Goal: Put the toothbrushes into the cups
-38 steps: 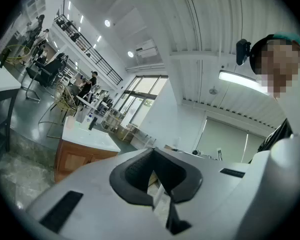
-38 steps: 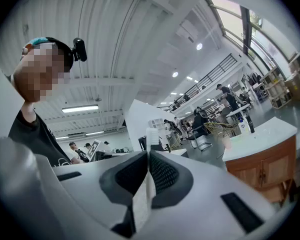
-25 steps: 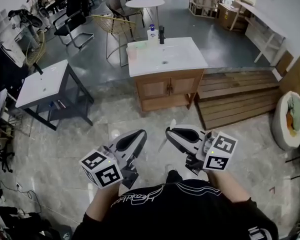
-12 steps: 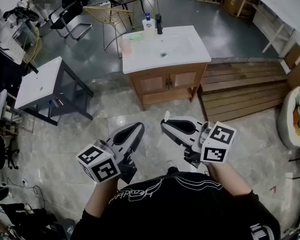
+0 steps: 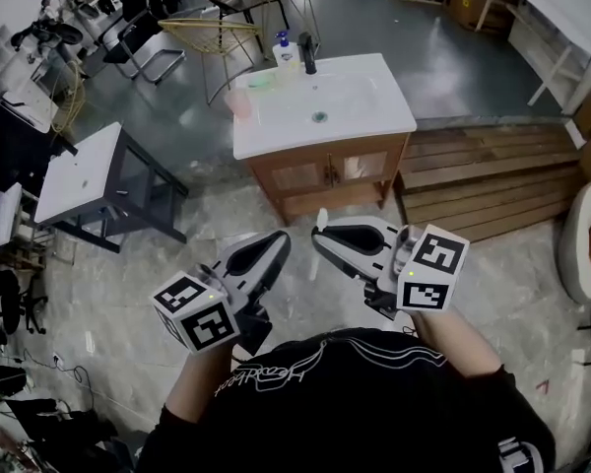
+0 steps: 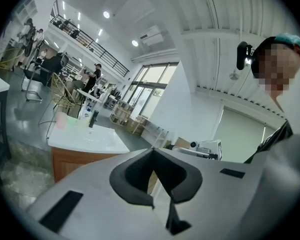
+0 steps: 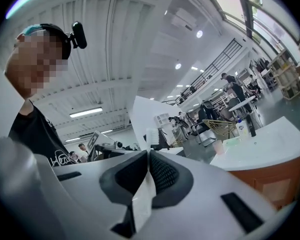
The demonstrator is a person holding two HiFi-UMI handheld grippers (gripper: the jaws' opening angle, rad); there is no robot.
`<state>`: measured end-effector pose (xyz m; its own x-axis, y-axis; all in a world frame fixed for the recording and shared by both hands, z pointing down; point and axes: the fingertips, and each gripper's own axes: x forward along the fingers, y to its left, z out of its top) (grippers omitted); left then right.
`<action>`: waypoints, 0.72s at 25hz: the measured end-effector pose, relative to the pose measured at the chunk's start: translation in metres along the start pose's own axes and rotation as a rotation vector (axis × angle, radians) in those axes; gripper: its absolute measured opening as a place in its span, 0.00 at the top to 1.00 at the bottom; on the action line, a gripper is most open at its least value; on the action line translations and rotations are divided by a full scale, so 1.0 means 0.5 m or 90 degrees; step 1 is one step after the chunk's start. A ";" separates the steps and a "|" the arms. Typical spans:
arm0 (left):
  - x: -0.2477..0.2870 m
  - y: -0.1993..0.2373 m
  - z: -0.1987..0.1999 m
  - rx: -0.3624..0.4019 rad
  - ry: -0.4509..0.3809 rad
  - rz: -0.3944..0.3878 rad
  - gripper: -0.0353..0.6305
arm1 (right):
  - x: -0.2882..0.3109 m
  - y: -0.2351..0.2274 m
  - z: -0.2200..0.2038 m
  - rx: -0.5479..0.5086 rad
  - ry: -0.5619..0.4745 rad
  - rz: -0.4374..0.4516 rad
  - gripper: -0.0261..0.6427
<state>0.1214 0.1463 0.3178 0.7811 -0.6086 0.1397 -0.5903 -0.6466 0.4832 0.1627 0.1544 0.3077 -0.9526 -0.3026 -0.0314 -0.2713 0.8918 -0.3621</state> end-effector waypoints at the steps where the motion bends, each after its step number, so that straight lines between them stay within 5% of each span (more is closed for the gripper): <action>1: 0.004 0.001 0.002 0.004 0.002 0.004 0.94 | -0.001 -0.004 0.006 -0.009 -0.001 0.002 0.91; 9: 0.021 0.024 0.031 0.014 -0.010 0.014 0.94 | 0.006 -0.043 0.037 -0.025 -0.017 0.006 0.91; 18: 0.030 0.163 0.083 -0.005 -0.037 0.010 0.94 | 0.103 -0.141 0.055 -0.037 -0.009 -0.007 0.91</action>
<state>0.0769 0.0654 0.3235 0.7587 -0.6442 0.0967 -0.6002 -0.6335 0.4883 0.1365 0.0668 0.3061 -0.9476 -0.3167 -0.0413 -0.2895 0.9066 -0.3071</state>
